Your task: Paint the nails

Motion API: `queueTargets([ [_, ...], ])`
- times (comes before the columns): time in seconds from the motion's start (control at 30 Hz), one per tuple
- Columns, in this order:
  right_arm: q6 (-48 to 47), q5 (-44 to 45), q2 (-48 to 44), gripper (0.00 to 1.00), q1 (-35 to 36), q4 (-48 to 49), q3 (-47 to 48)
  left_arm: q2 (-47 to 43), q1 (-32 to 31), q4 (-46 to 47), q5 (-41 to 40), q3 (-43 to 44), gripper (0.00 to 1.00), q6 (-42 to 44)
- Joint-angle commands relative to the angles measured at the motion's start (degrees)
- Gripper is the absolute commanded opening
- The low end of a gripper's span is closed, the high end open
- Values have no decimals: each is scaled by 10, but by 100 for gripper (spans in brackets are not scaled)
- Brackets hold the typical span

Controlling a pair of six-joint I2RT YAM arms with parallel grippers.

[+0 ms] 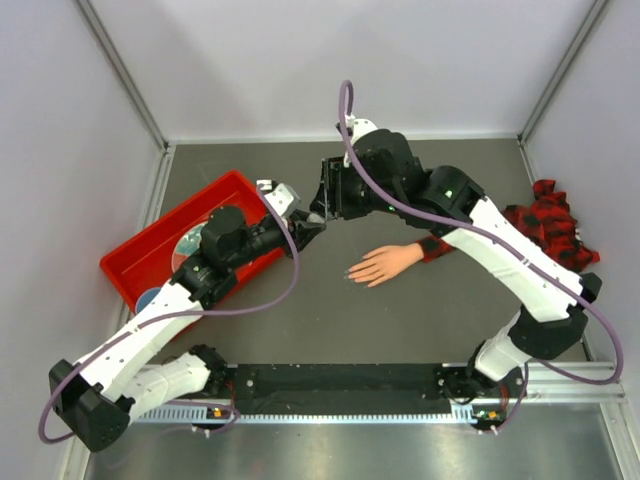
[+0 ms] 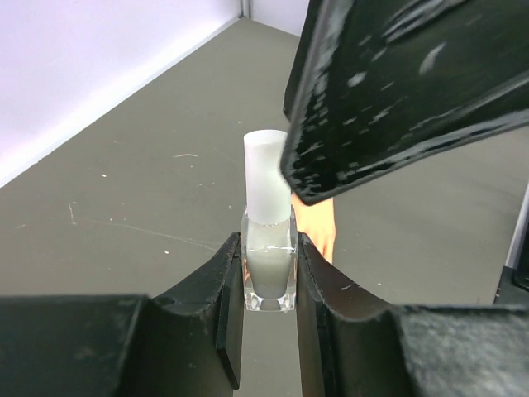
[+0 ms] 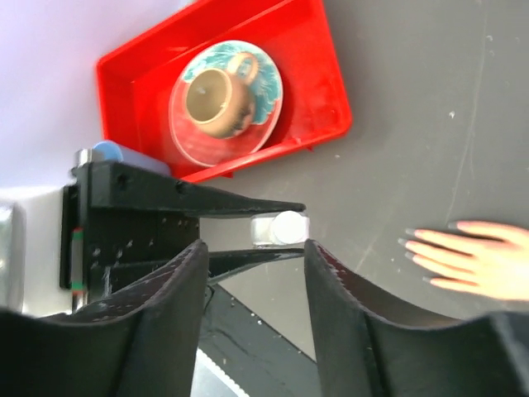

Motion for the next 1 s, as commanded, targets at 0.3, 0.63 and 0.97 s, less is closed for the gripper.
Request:
queueTargets([
  [0.3, 24, 23, 29, 42, 9, 13, 6, -5, -1, 90, -4, -20, 0, -4],
  [0.63, 8, 5, 24, 1, 9, 19, -6, -21, -1, 94, 30, -25, 0, -34],
  [0.97, -267, -300, -111, 0, 9, 141, -180, -52, -1, 170, 398, -9, 0, -207],
])
